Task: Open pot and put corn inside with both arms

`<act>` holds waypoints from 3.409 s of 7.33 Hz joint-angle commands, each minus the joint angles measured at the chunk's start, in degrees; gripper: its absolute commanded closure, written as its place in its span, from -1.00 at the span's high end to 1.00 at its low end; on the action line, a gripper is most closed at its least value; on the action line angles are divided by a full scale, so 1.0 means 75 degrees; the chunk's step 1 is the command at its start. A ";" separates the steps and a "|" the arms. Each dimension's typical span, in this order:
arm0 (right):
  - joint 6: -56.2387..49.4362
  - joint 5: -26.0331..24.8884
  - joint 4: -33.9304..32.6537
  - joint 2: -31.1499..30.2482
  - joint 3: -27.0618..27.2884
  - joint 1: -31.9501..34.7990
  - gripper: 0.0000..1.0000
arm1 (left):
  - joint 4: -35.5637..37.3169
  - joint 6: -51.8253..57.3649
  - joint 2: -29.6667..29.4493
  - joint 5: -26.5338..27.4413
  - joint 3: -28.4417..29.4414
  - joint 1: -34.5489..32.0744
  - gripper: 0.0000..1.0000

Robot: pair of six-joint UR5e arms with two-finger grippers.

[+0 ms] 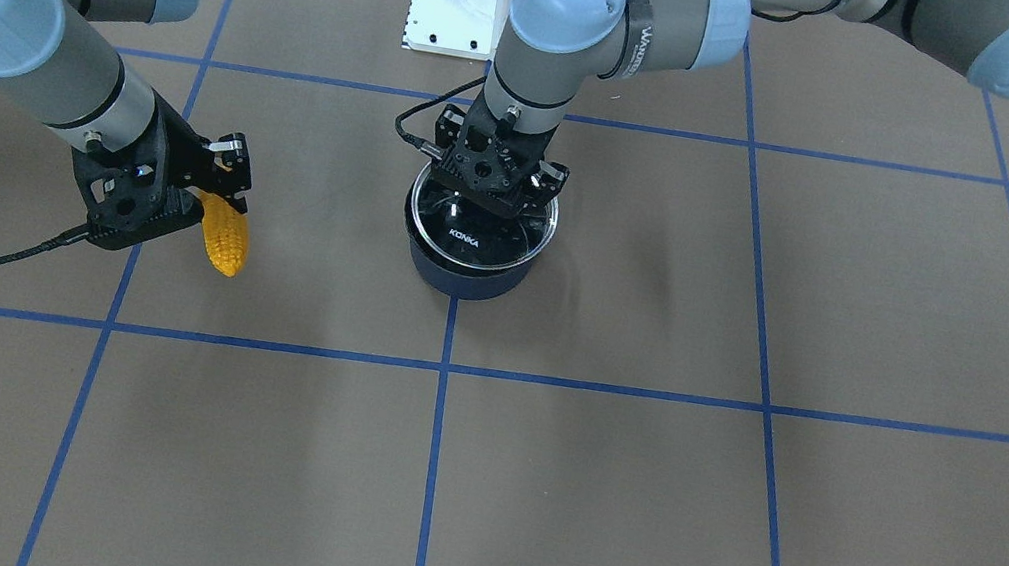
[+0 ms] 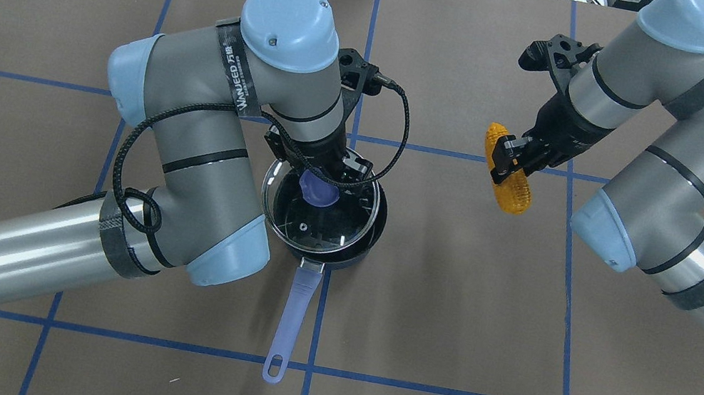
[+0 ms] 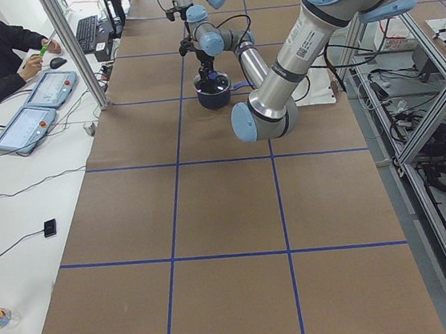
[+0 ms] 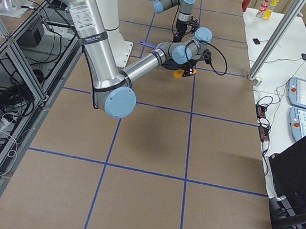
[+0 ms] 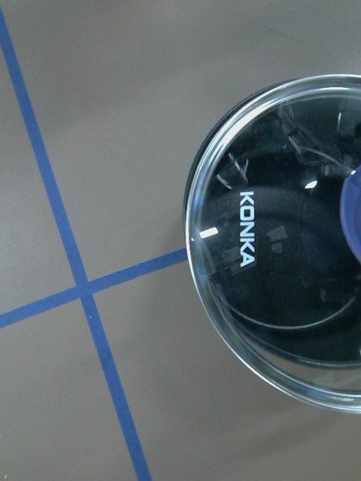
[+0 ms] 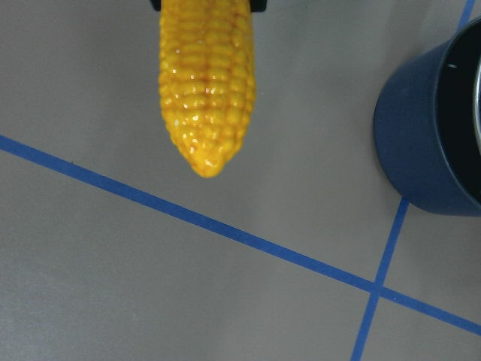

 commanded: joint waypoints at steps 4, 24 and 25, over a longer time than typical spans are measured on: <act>0.1201 -0.0260 0.0009 0.0860 -0.0006 -0.0731 -0.28 | 0.0226 0.1173 0.0454 -0.0573 -0.0210 -0.1068 0.12; 0.2235 -0.1678 0.0009 0.2105 -0.0545 -0.2209 1.00 | -0.1133 0.5805 0.4078 -0.2260 0.0714 -0.3203 0.16; 0.2235 -0.1678 0.0009 0.2105 -0.0545 -0.2209 1.00 | -0.1145 0.5806 0.4066 -0.2272 0.0761 -0.3203 0.18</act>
